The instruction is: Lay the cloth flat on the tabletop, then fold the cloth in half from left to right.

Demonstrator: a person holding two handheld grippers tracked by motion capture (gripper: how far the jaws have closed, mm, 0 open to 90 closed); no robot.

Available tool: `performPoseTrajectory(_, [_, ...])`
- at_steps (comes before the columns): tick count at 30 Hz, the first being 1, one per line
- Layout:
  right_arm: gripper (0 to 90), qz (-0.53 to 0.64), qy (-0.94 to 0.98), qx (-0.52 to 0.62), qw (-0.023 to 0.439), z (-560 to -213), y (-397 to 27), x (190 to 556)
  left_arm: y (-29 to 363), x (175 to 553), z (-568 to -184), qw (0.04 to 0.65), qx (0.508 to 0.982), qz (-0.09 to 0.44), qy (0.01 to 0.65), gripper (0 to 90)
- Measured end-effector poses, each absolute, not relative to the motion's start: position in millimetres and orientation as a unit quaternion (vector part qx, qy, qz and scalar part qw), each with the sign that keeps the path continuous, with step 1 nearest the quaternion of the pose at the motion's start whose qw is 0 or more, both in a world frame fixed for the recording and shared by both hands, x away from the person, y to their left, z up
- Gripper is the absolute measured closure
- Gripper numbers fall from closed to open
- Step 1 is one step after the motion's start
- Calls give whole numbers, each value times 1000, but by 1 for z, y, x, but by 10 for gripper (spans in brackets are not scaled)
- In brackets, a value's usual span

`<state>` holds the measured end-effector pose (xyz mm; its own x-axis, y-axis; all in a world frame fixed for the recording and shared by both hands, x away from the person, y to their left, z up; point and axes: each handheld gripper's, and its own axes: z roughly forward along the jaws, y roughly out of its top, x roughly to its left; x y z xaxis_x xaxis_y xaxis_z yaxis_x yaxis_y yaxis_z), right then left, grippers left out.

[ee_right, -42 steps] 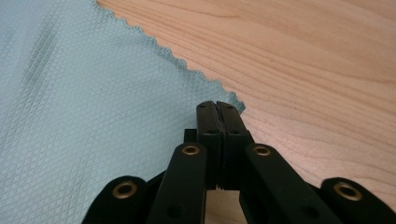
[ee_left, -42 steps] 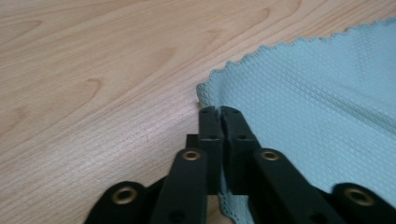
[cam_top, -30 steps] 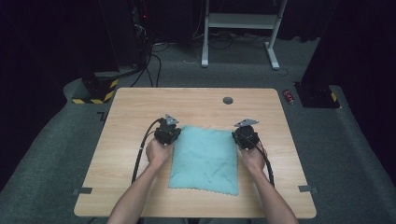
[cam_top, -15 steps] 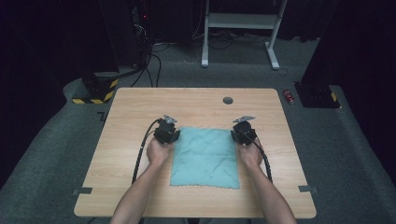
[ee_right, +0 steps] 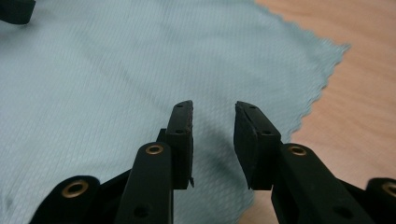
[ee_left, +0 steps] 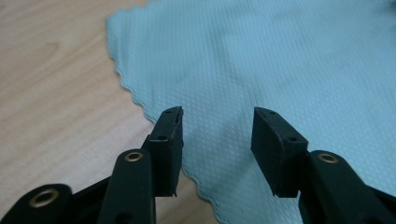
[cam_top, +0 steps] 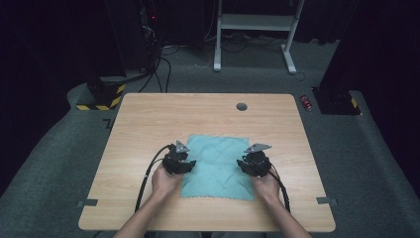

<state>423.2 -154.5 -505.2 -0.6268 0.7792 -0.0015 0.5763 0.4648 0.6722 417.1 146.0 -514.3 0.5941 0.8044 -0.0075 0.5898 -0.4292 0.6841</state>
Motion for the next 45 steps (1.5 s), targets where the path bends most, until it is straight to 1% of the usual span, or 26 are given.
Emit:
performPoseTrajectory(4, [653,319,845,401,154,-512,-157,414,147,411,-514,326,831,171,416,525])
performPoseTrajectory(10, [624,312,848,396,167,-512,-163,406,152,406,-513,312,834,186,415,517])
performPoseTrajectory(16, [585,314,846,398,164,-512,-167,404,158,400,-513,317,833,175,418,511])
performPoseTrajectory(18, [584,318,843,401,164,-511,-168,403,158,397,-512,324,832,172,417,511])
performPoseTrajectory(22, [595,344,839,382,178,-503,-166,393,160,395,-512,328,829,164,422,500])
performPoseTrajectory(28, [595,359,839,376,160,-504,-160,388,162,401,-509,348,817,149,434,496])
performPoseTrajectory(30, [587,365,838,375,156,-505,-156,385,163,402,-509,352,818,147,429,495])
performPoseTrajectory(35, [597,381,839,355,159,-508,-143,378,168,411,-512,369,803,141,446,496])
performPoseTrajectory(38, [606,386,845,339,151,-509,-131,376,170,421,-508,359,805,139,451,500])
performPoseTrajectory(40, [607,391,847,333,142,-508,-124,375,171,428,-504,362,802,138,455,500])
performPoseTrajectory(42, [597,389,850,331,127,-507,-115,375,173,438,-500,361,797,144,463,481])
performPoseTrajectory(45, [588,393,853,320,126,-506,-103,373,175,448,-498,367,786,147,475,470])
